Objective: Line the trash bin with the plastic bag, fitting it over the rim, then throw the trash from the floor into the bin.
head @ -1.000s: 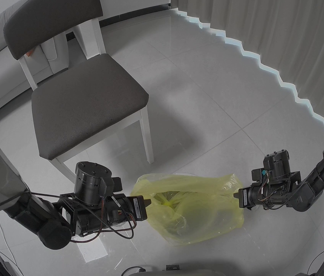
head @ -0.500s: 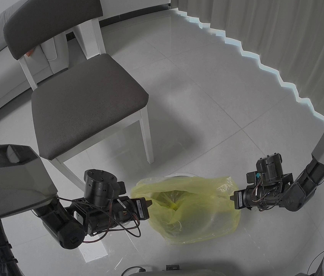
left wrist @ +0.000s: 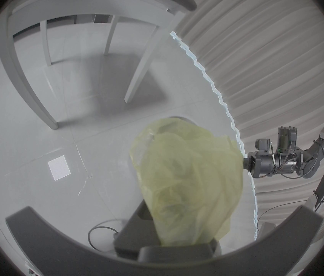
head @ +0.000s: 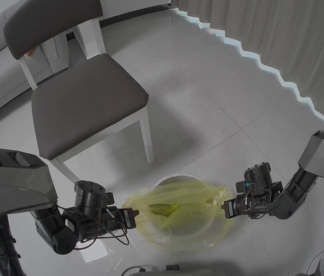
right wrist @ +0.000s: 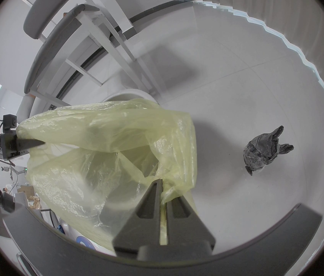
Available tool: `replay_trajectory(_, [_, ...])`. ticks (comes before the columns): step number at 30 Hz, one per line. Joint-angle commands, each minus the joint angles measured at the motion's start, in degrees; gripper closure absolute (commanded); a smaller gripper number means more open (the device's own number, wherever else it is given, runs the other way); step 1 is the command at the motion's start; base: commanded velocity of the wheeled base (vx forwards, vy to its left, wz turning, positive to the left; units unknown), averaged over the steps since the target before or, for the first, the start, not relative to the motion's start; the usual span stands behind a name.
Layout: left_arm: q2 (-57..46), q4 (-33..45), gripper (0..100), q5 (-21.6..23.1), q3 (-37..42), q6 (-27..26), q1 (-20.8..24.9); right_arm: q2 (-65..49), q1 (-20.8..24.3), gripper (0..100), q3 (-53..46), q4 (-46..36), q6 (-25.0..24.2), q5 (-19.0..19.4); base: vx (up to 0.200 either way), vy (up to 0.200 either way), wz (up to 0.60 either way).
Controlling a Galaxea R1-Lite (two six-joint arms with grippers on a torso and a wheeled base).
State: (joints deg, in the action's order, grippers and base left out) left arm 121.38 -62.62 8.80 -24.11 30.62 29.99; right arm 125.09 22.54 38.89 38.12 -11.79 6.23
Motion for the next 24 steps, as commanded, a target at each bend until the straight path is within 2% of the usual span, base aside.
replay_trajectory(1, [1.31, -3.21, 100, 1.39, 2.84, -1.27, -2.83, 1.74, -0.48, 100, -0.48, 1.26, -0.69, 0.1, 0.0, 0.0, 0.0])
replay_trajectory(3, [2.46, -5.4, 100, 1.57, 2.84, -1.62, -2.65, 2.97, -1.8, 100, -1.01, 3.28, -1.13, 0.01, 0.0, 0.0, 0.0])
replay_trajectory(9, [6.5, -9.18, 100, 1.04, 3.37, -1.71, -0.19, 4.64, -1.97, 100, -4.7, 8.9, -0.87, -0.08, 0.0, 0.0, 0.0])
replay_trajectory(15, [9.49, -18.06, 100, 1.13, 6.71, -1.71, 0.42, 5.43, -1.62, 100, -7.07, 12.68, -0.43, -0.25, 0.0, 0.0, 0.0])
replay_trajectory(16, [9.75, -19.82, 100, 1.13, 7.41, -1.62, 0.68, 5.08, -1.53, 0, -7.16, 12.77, -0.34, -0.25, 0.0, 0.0, 0.0])
replay_trajectory(18, [9.93, -20.96, 100, 1.13, 7.85, -1.62, 0.77, 4.99, -1.53, 0, -7.34, 12.86, -0.25, -0.25, 0.0, 0.0, 0.0])
replay_trajectory(24, [10.1, -25.79, 100, 1.13, 10.75, -1.62, 0.86, -7.49, -1.53, 0, -9.36, 11.8, 0.71, -0.08, 0.0, 0.0, 0.0])
